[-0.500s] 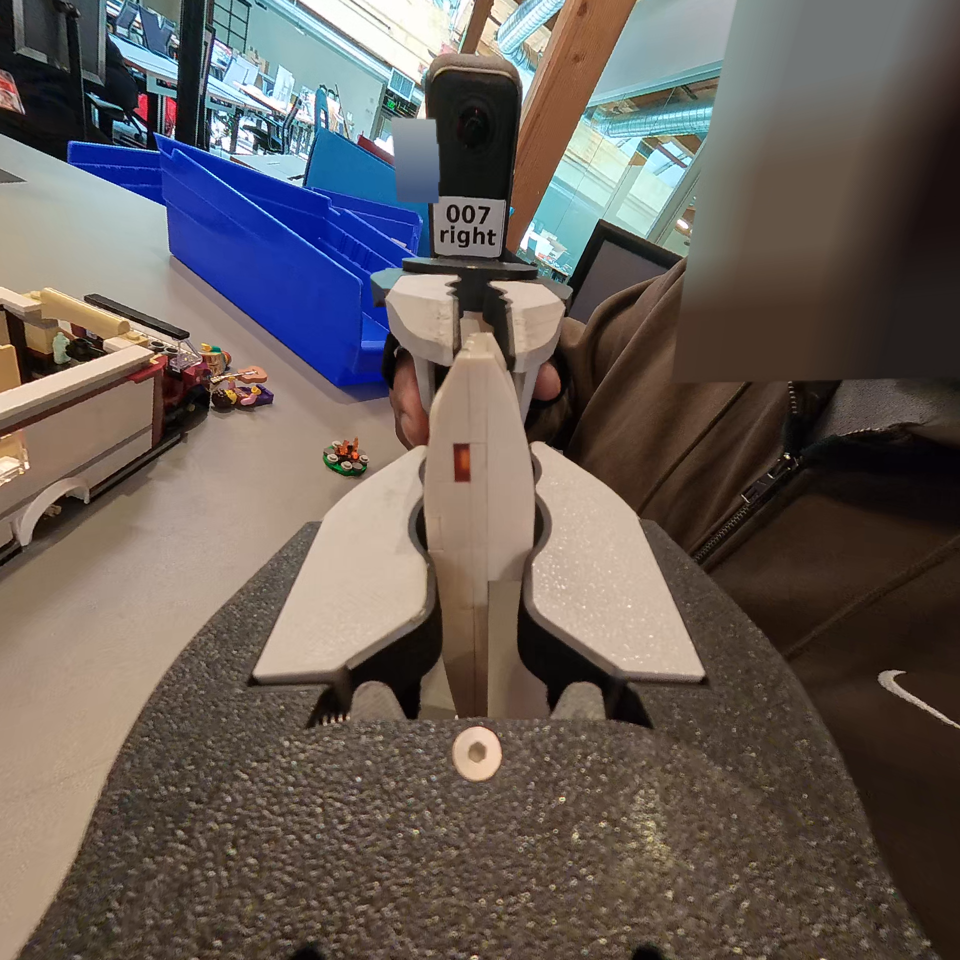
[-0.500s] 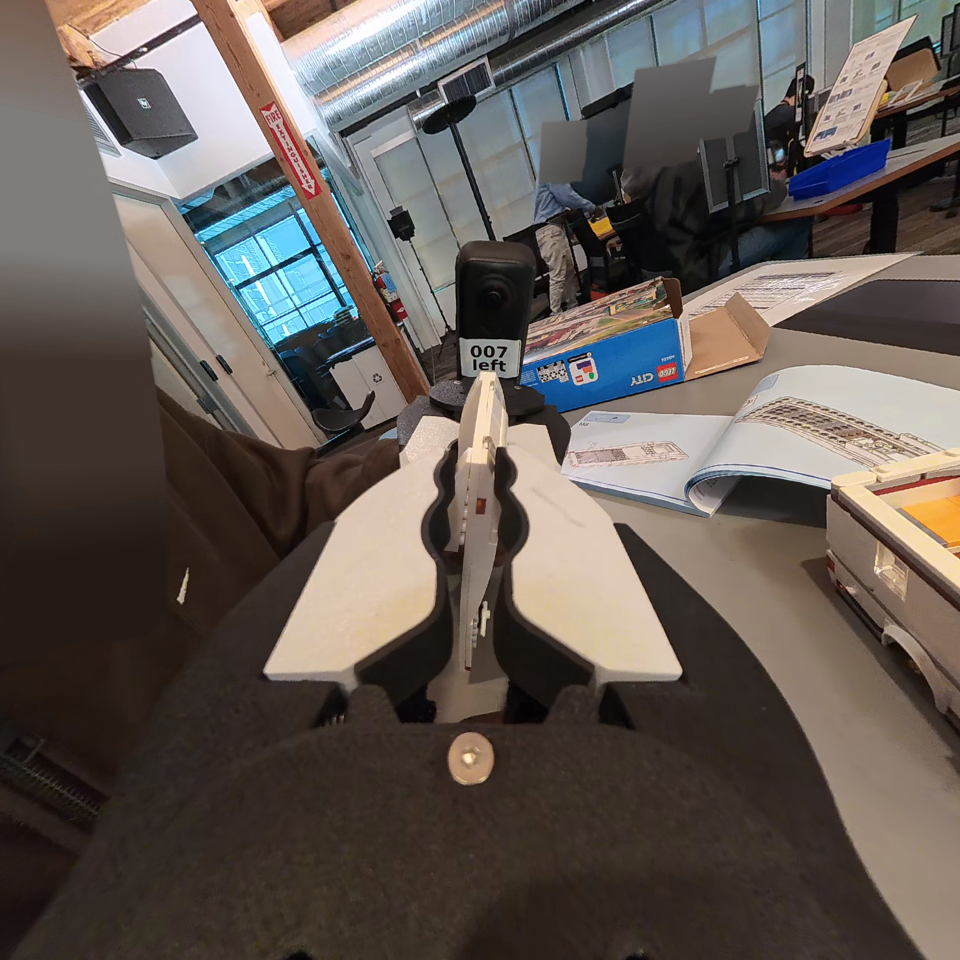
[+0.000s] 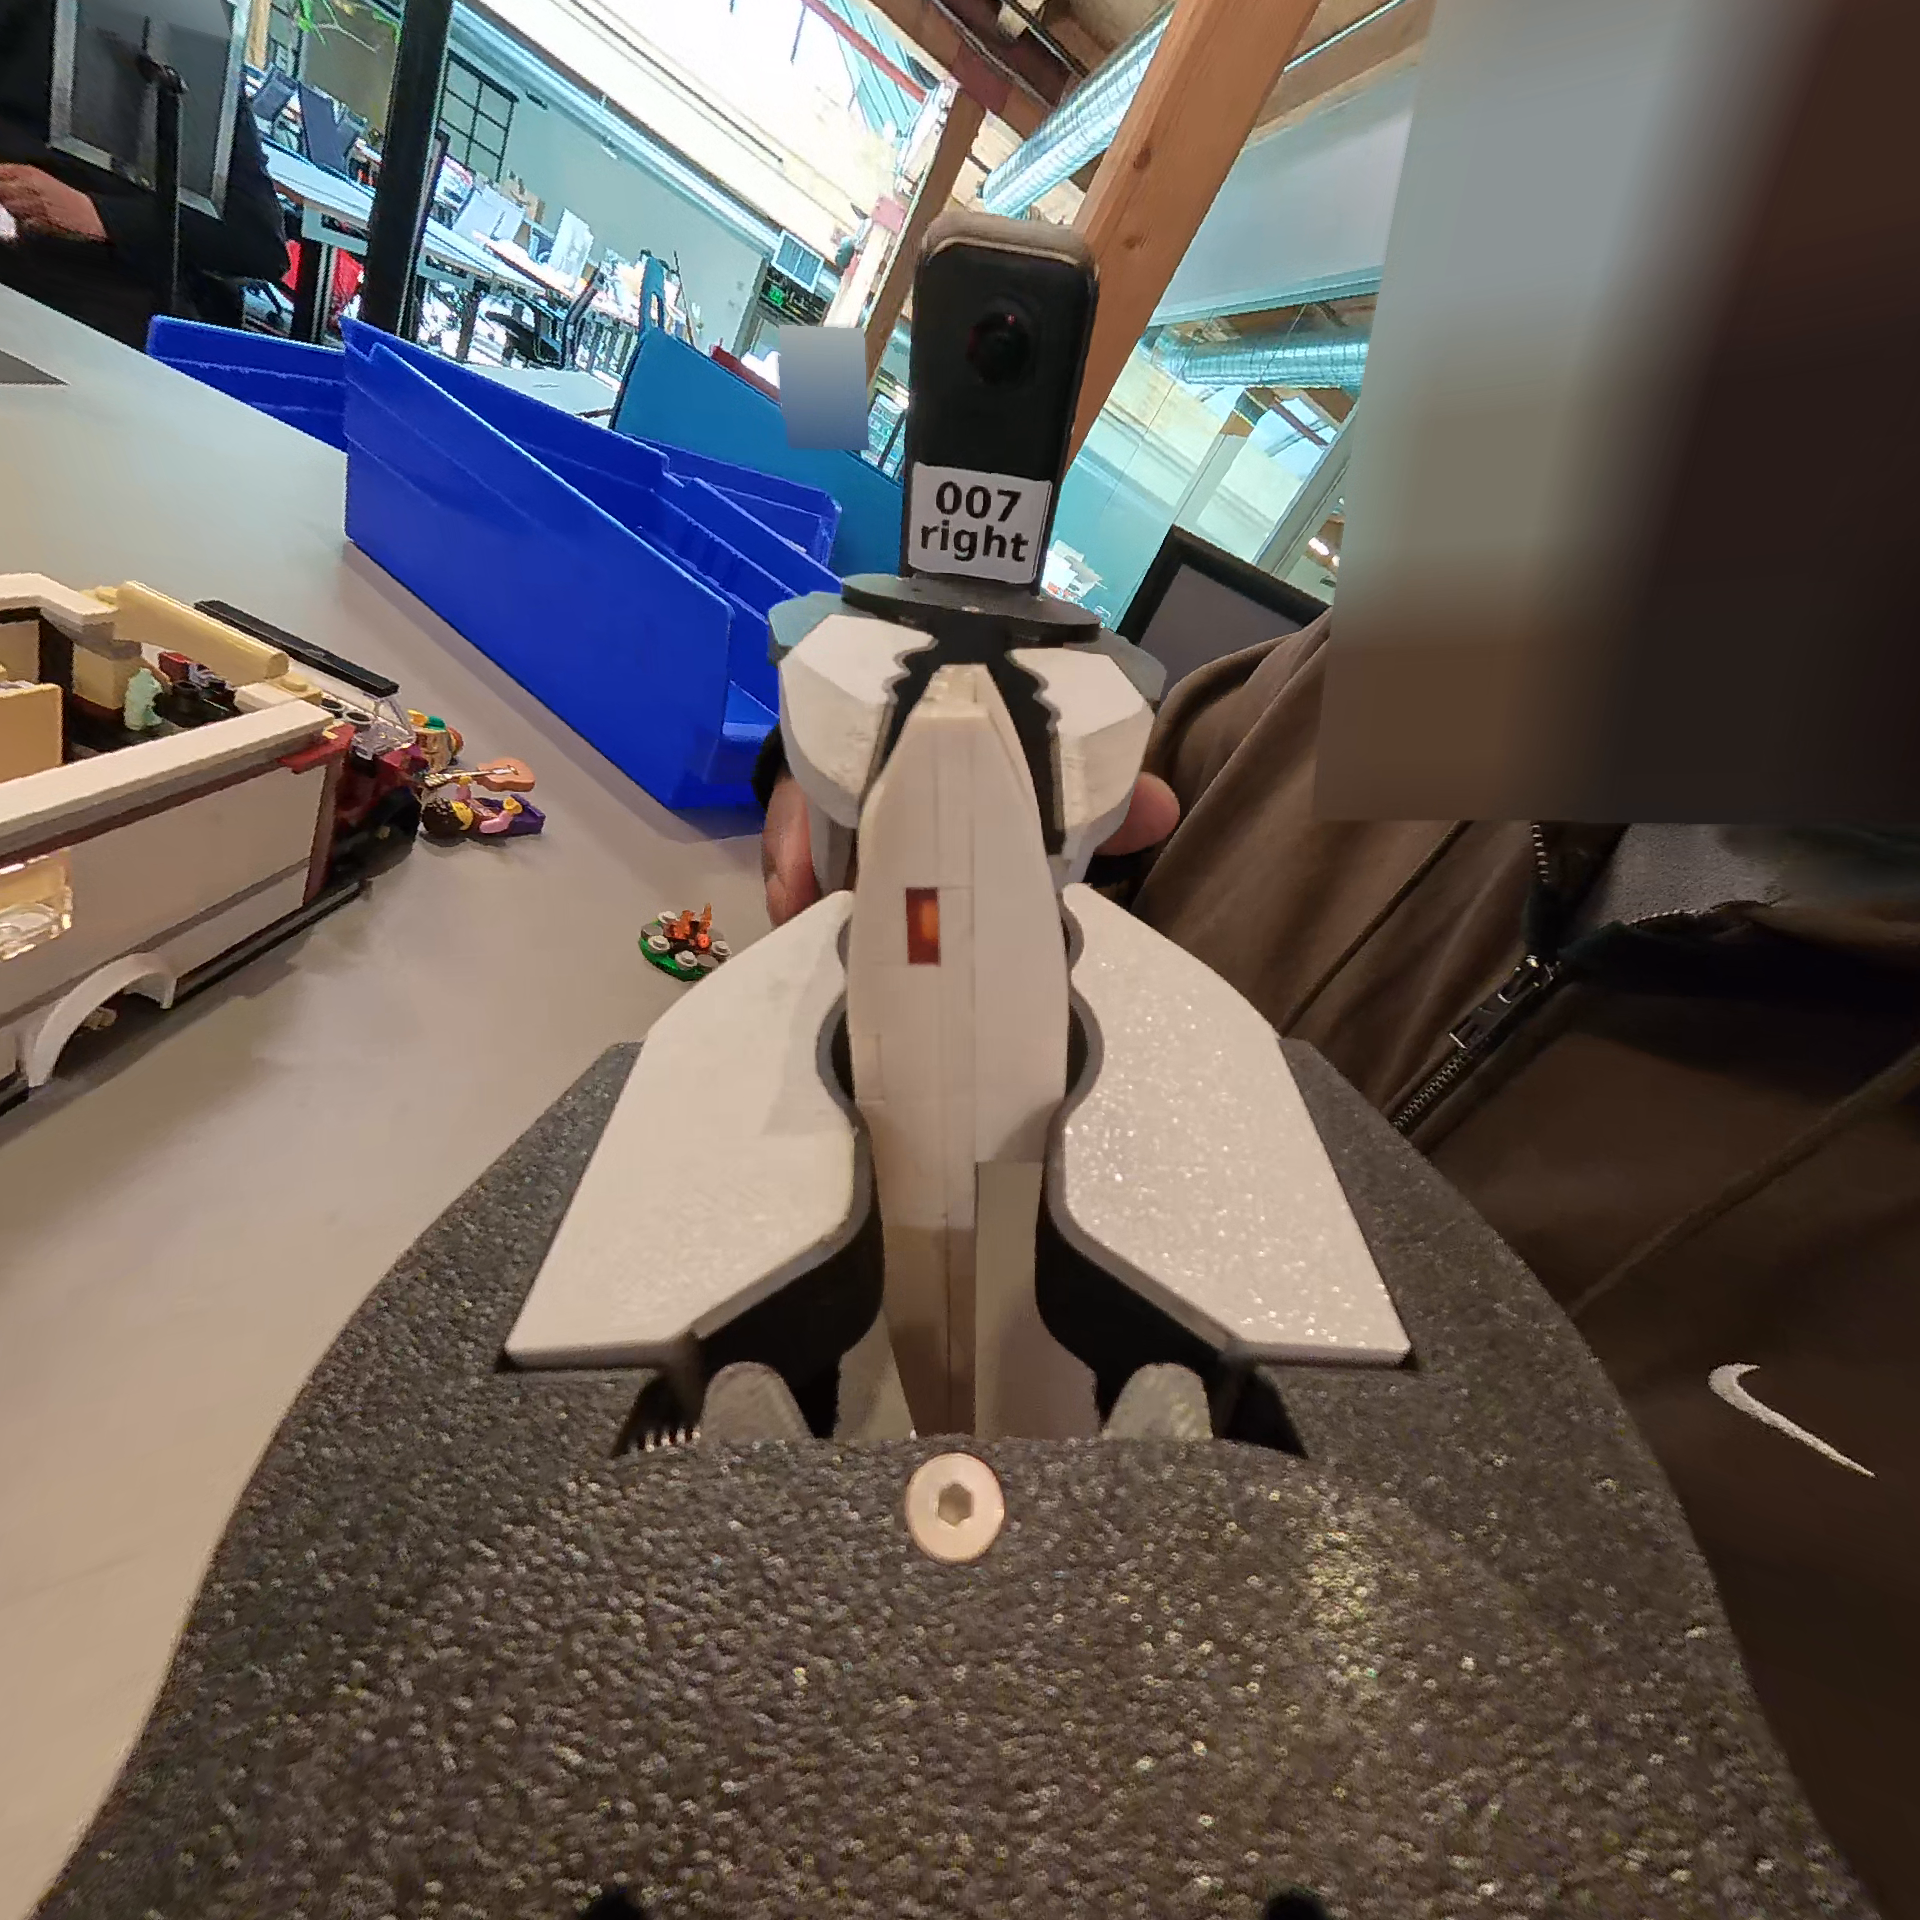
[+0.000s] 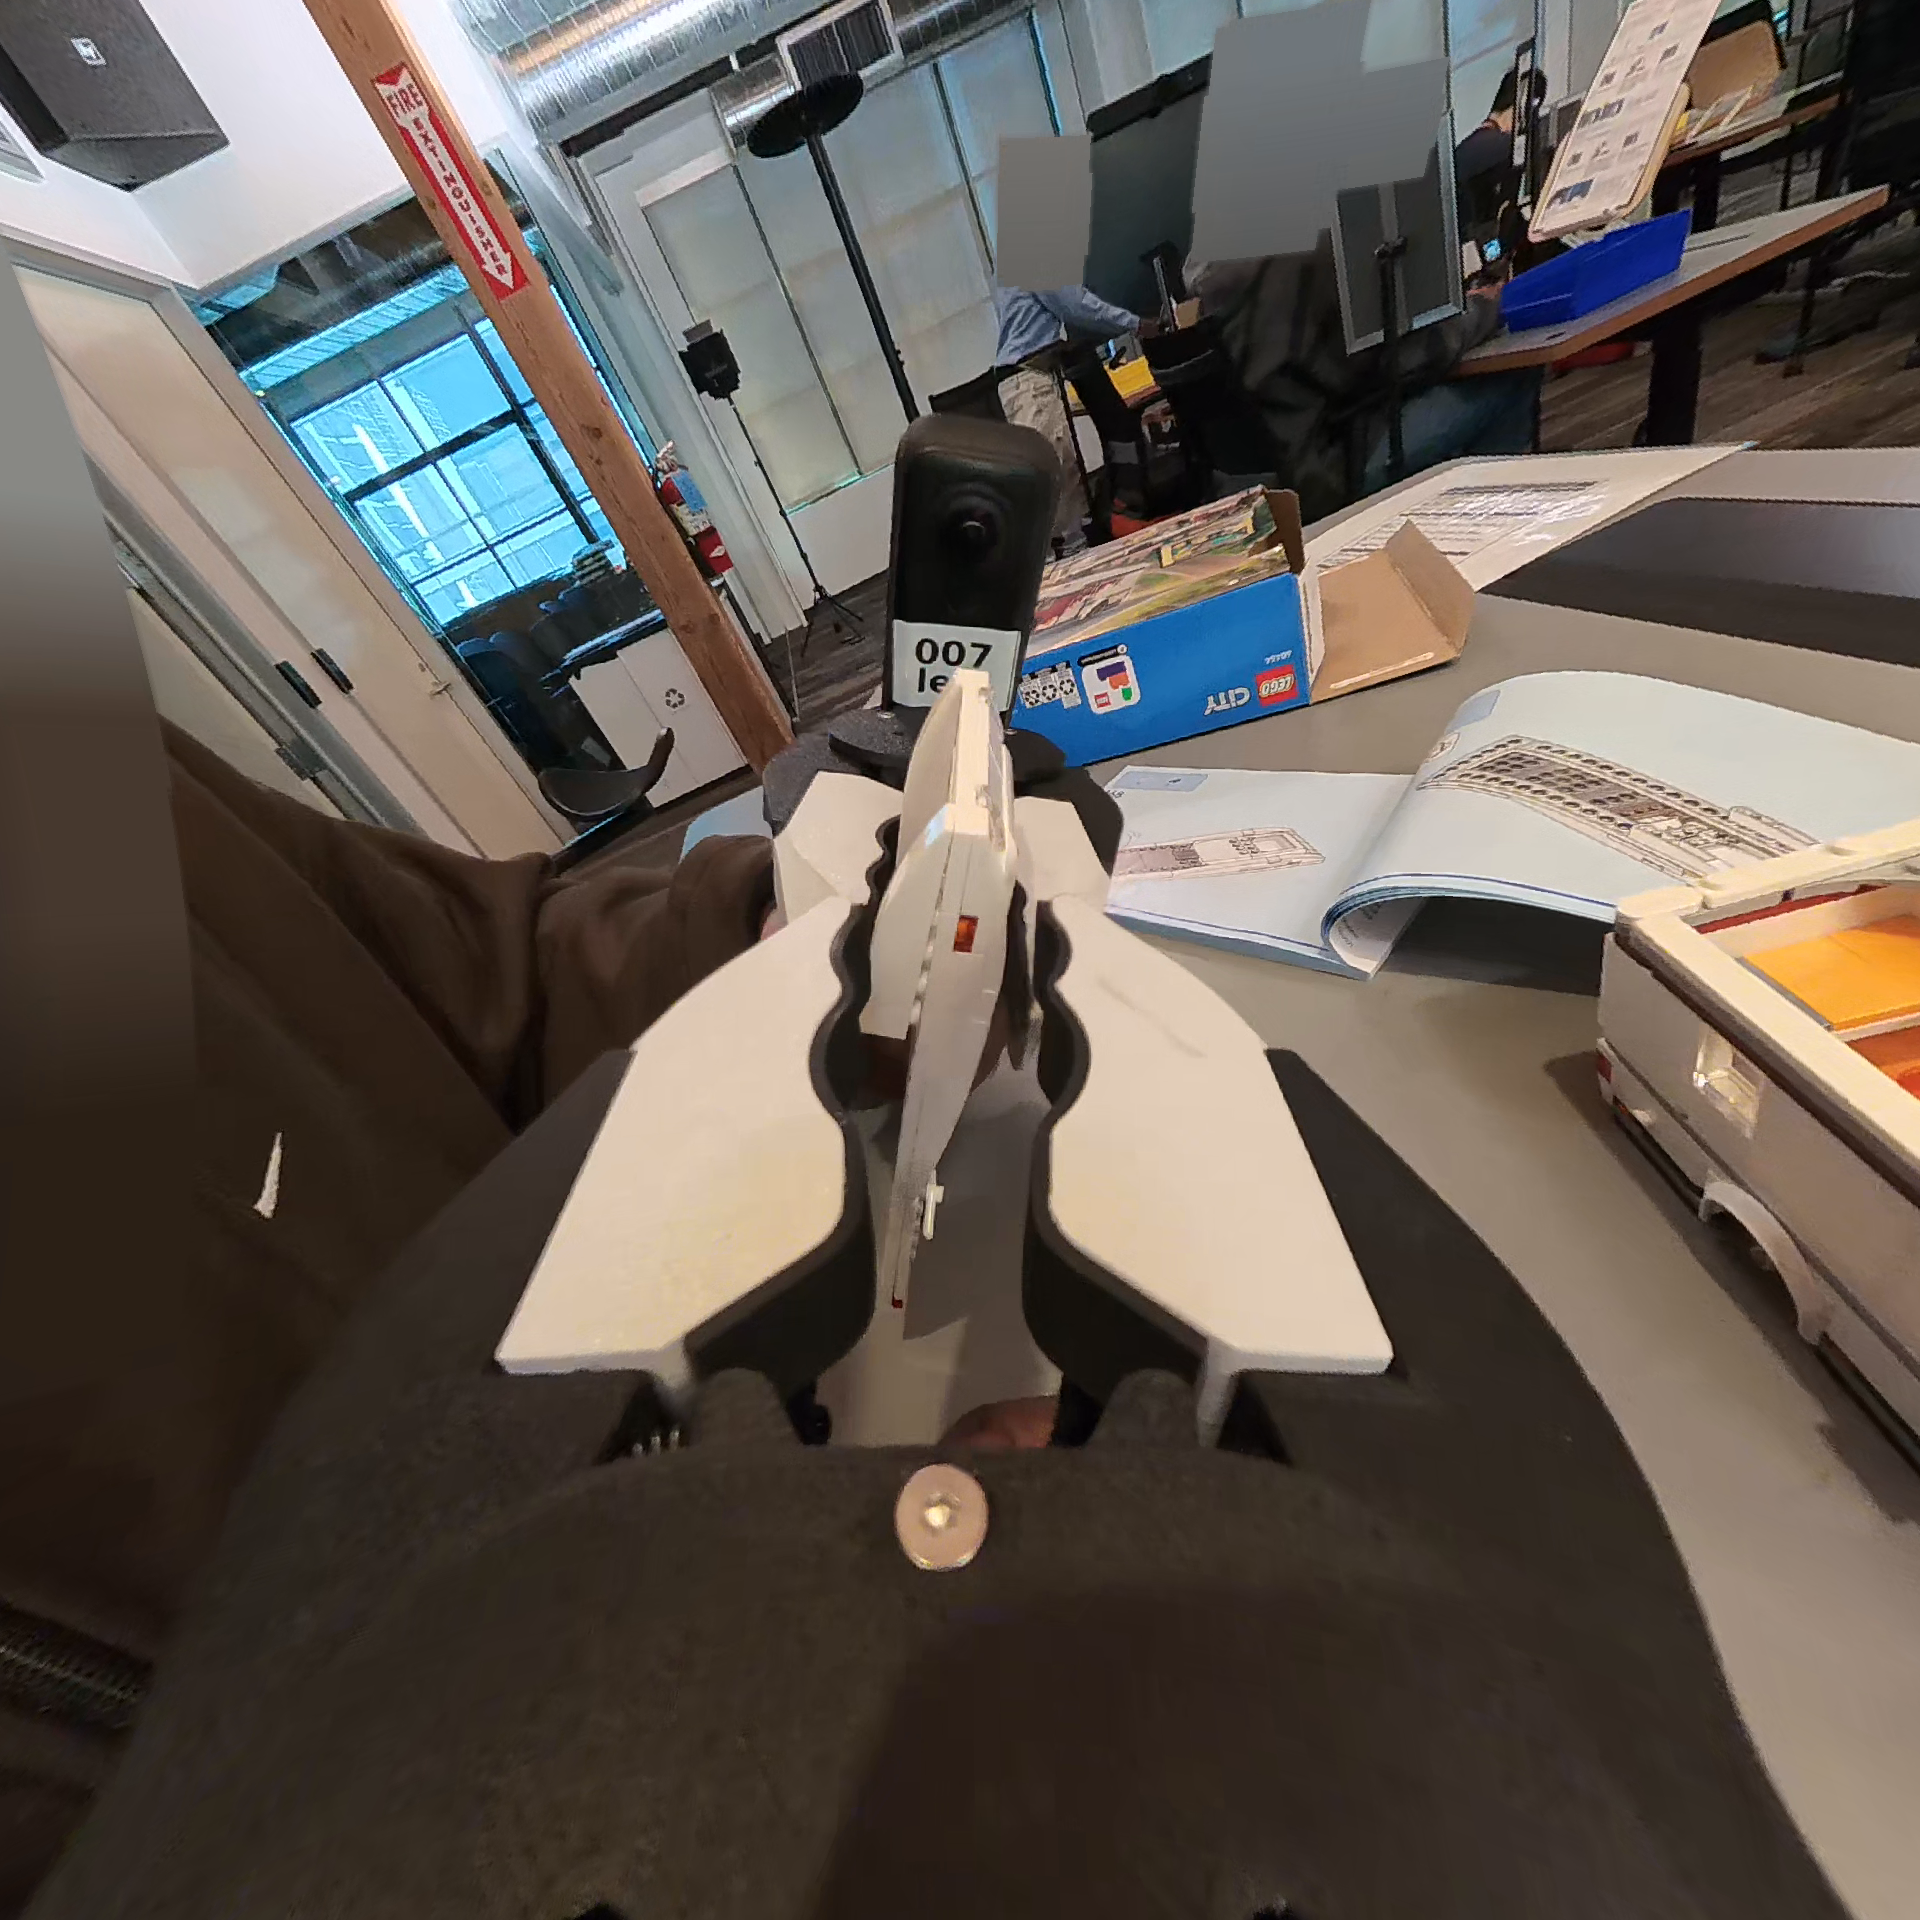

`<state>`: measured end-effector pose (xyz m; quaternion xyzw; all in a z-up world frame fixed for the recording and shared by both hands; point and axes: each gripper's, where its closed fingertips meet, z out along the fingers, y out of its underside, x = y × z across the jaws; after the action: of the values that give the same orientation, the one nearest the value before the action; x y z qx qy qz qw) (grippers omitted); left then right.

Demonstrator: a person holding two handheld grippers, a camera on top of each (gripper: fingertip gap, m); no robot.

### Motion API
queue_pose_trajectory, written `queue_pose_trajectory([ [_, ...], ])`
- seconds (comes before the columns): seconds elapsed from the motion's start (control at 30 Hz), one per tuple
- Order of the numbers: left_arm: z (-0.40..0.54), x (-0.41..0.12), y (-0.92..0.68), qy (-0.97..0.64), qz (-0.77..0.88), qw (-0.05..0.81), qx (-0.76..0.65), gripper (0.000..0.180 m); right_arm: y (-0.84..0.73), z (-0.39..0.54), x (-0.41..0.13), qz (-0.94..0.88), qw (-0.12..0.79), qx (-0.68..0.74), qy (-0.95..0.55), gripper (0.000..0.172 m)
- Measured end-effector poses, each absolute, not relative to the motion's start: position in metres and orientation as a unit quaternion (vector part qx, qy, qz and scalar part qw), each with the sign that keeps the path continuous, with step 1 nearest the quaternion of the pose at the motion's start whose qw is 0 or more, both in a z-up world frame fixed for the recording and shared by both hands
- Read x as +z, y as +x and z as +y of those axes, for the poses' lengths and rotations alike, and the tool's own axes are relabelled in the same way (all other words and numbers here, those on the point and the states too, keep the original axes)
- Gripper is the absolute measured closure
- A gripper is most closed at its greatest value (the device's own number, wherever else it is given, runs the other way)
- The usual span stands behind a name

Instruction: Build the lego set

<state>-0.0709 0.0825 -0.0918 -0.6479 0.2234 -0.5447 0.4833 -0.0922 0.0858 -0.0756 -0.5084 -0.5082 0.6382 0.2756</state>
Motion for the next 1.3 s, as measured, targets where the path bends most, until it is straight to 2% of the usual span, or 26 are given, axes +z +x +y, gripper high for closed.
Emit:
queue_pose_trajectory([
  [0.1, 0.081, -0.091, -0.07, -0.645, 0.224, 0.481, -0.55, 0.149, -0.092, 0.083, -0.075, -0.511, 0.28, 0.64, -0.501, 0.147],
  [0.73, 0.087, -0.096, -0.073, -0.657, 0.201, 0.47, -0.553, 0.146, -0.092, 0.09, -0.075, -0.485, 0.269, 0.658, -0.509, 0.148],
  [0.87, 0.086, -0.097, -0.074, -0.661, 0.204, 0.467, -0.551, 0.156, -0.091, 0.092, -0.072, -0.478, 0.273, 0.662, -0.508, 0.148],
  [1.1, 0.089, -0.097, -0.076, -0.652, 0.19, 0.474, -0.561, 0.157, -0.092, 0.093, -0.073, -0.476, 0.281, 0.658, -0.512, 0.148],
  [1.23, 0.093, -0.095, -0.081, -0.649, 0.172, 0.484, -0.562, 0.157, -0.093, 0.098, -0.075, -0.473, 0.3, 0.642, -0.523, 0.146],
  [1.3, 0.094, -0.091, -0.084, -0.639, 0.164, 0.493, -0.567, 0.157, -0.095, 0.098, -0.079, -0.48, 0.3, 0.631, -0.53, 0.135],
])
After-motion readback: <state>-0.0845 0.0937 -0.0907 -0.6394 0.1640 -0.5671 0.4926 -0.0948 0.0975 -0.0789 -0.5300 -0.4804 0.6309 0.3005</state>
